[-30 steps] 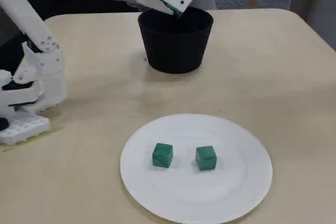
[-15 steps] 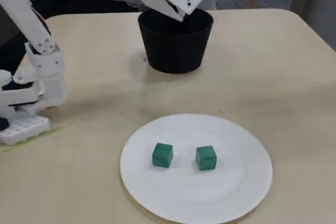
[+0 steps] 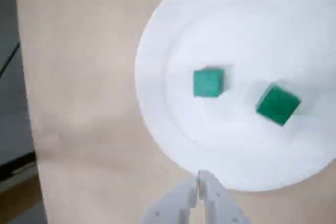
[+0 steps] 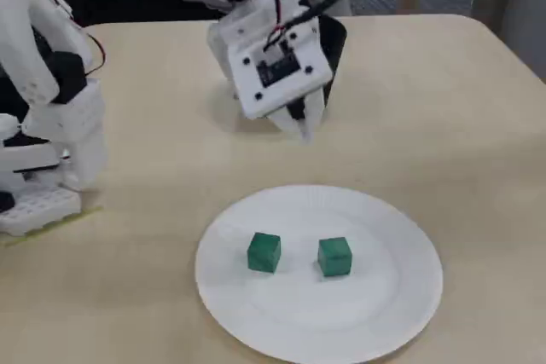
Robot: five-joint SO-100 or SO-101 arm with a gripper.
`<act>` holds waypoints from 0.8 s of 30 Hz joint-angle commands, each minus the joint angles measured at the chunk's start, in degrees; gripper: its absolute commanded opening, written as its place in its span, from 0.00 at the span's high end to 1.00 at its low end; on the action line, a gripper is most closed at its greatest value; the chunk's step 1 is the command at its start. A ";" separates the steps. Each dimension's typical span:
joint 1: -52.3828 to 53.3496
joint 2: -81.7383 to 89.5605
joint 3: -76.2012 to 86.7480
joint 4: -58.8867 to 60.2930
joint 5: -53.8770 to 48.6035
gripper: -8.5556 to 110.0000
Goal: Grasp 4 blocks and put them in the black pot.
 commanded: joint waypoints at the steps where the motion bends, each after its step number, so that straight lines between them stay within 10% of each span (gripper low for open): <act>1: 4.57 -2.20 -2.81 -1.58 -4.31 0.95; 24: 0.88 -34.54 -25.22 -2.81 -21.62 0.95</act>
